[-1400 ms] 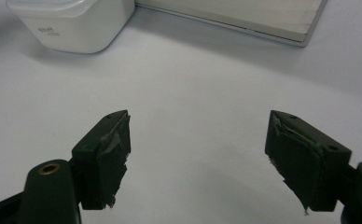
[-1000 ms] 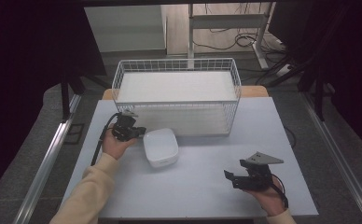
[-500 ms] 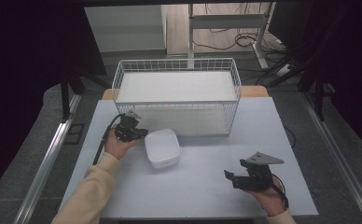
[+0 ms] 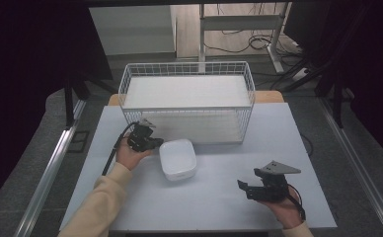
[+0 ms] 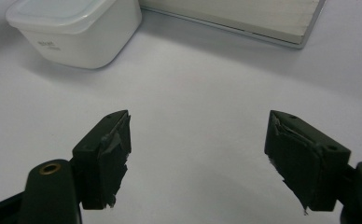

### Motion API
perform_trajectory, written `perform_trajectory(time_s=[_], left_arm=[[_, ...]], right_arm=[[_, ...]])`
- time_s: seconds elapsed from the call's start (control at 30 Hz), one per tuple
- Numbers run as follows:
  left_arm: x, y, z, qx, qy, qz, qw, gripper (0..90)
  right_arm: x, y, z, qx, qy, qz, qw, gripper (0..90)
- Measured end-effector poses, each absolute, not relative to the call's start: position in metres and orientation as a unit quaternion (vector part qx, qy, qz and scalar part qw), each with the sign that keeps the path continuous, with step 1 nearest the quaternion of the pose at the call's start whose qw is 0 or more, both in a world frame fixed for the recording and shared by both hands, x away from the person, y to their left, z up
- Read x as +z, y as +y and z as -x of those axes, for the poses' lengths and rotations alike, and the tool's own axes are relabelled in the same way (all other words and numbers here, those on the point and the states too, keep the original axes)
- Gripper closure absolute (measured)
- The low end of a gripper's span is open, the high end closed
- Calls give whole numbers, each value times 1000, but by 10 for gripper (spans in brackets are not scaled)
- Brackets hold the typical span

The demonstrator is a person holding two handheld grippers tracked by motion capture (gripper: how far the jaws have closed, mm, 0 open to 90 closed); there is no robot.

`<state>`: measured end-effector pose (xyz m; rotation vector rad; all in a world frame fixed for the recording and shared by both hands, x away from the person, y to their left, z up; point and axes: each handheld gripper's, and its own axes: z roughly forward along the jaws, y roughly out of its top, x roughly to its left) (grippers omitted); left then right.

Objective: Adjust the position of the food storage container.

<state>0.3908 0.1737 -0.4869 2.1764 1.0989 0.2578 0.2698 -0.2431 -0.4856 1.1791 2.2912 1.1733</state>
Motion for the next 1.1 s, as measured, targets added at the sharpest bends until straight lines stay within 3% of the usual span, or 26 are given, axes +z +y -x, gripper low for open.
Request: perform_trajectory(time_s=[1.1], left_arm=[[-484, 100, -374, 72, 347, -870, 344, 900]], right_arm=[[-482, -246, -269, 415, 794, -415, 156, 229]])
